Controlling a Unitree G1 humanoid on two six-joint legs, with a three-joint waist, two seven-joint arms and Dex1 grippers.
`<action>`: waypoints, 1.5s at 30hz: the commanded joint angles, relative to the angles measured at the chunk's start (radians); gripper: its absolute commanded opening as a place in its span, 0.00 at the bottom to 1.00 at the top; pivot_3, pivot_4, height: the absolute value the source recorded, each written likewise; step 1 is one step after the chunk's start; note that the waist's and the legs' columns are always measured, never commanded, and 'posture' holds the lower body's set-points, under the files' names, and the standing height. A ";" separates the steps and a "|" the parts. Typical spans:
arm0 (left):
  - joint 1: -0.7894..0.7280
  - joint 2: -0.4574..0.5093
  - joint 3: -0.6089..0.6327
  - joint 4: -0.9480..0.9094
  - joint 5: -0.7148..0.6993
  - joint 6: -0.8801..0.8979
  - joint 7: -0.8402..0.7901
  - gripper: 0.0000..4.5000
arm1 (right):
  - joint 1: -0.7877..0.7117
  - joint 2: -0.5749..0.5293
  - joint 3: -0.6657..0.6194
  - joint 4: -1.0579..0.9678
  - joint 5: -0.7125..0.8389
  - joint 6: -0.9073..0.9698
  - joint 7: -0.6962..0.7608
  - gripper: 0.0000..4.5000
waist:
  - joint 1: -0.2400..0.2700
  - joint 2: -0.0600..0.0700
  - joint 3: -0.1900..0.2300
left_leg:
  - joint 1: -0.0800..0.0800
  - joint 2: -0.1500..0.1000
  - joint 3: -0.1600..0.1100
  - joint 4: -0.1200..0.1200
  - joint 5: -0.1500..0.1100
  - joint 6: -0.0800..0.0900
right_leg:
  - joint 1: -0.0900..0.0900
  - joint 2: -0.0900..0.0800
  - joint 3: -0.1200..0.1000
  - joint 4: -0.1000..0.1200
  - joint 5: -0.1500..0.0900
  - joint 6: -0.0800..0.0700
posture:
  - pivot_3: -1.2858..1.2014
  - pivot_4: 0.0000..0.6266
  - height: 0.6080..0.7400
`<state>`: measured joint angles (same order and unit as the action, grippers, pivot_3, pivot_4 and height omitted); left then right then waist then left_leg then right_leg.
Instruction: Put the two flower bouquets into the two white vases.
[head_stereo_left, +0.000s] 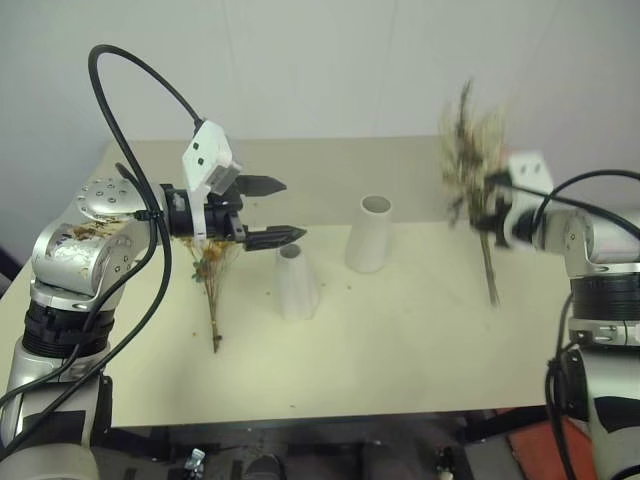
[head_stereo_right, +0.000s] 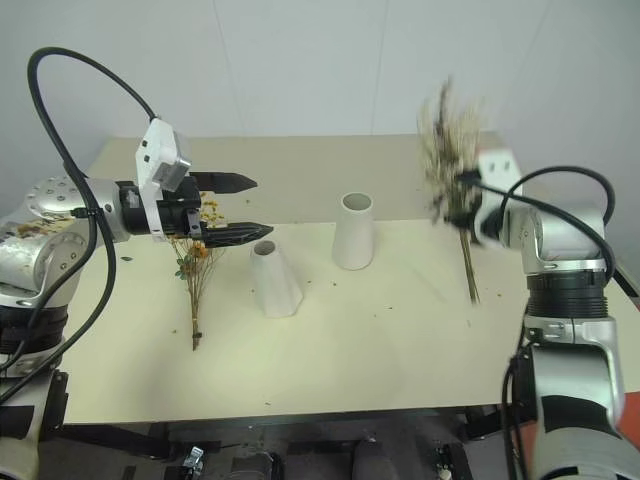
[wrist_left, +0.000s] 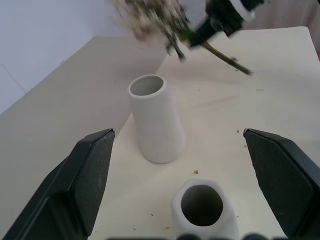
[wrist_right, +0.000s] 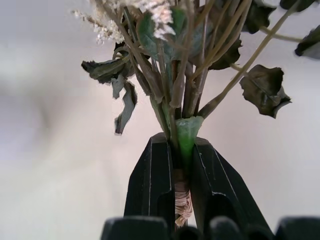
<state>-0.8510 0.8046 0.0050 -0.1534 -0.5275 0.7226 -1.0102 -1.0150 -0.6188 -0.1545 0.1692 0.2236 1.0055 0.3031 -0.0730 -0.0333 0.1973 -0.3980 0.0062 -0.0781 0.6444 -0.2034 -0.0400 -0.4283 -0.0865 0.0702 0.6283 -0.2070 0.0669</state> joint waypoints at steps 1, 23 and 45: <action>-0.001 0.011 0.040 0.000 0.014 -0.027 0.019 1.00 | -0.078 0.119 -0.137 -0.079 0.015 -0.395 -0.123 0.05 | 0.001 0.000 0.000 | 0.000 0.000 0.000 0.000 0.000 0.000 | 0.000 0.000 0.000 0.000 0.000 0.000 | 0.52 0.24 1.00; 0.105 0.030 0.105 -0.104 -0.035 0.045 0.105 1.00 | 0.063 0.397 -0.159 -0.051 0.319 -0.764 0.090 0.05 | 0.003 0.001 0.000 | 0.001 0.001 -0.001 -0.001 0.000 0.000 | 0.001 0.001 -0.001 0.000 0.008 -0.008 | 0.52 0.24 1.00; 0.144 0.035 0.131 -0.132 -0.041 0.044 0.132 1.00 | 0.146 0.423 -0.024 0.120 0.168 -0.900 0.160 0.05 | 0.002 0.001 0.000 | 0.001 0.001 -0.001 -0.001 0.000 0.000 | 0.001 0.001 -0.001 0.000 0.008 -0.008 | 0.52 0.24 1.00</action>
<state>-0.7003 0.8263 0.1048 -0.2587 -0.5547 0.7692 -0.8836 -0.8581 -0.1945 -0.1831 0.3195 0.3952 0.1321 0.4549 -0.0714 -0.0327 0.1976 -0.3968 0.0067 -0.0791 0.6436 -0.2033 -0.0401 -0.4276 -0.0857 0.0696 0.6282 -0.1990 0.0585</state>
